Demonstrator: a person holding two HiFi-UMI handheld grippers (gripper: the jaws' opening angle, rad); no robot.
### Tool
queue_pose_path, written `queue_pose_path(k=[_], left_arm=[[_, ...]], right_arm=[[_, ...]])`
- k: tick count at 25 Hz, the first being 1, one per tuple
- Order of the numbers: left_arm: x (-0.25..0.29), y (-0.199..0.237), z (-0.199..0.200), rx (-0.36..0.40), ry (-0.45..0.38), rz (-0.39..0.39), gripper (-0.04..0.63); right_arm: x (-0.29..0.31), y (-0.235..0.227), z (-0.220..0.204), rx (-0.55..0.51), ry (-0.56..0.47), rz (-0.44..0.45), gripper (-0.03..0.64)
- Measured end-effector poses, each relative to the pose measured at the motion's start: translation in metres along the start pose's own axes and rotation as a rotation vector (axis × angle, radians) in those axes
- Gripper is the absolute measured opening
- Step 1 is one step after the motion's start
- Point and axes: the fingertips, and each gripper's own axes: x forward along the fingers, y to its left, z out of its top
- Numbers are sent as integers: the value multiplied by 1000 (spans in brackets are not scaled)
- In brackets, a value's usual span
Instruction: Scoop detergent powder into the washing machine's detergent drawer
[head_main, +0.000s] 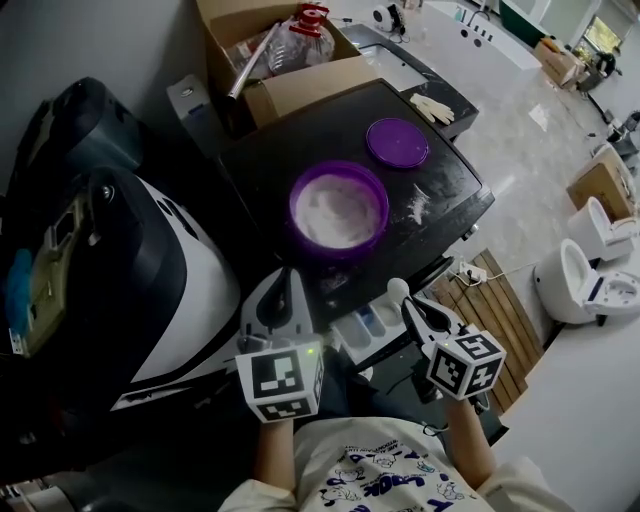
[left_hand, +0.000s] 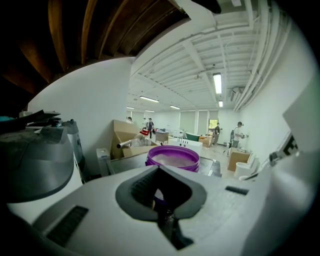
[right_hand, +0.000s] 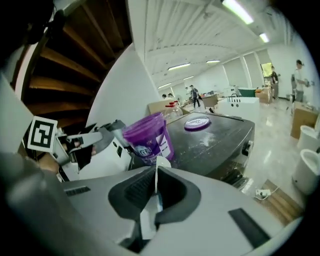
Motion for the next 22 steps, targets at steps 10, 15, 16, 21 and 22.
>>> queue_pose_path(k=[10, 15, 16, 21, 22], left_arm=[[-4, -2, 29, 11, -61, 8, 3], [-7, 2, 46, 23, -97, 22, 3], [-8, 2, 50, 24, -104, 25, 3], [-13, 6, 72, 26, -154, 45, 3], [-13, 7, 76, 27, -161, 48, 3]], right_arm=[[-20, 17, 83, -61, -221, -9, 24], [-23, 28, 114, -115, -297, -15, 24], [-24, 31, 120, -124, -312, -16, 23], [-26, 43, 147, -177, -377, -25, 23], [-27, 45, 151, -187, -389, -26, 23]])
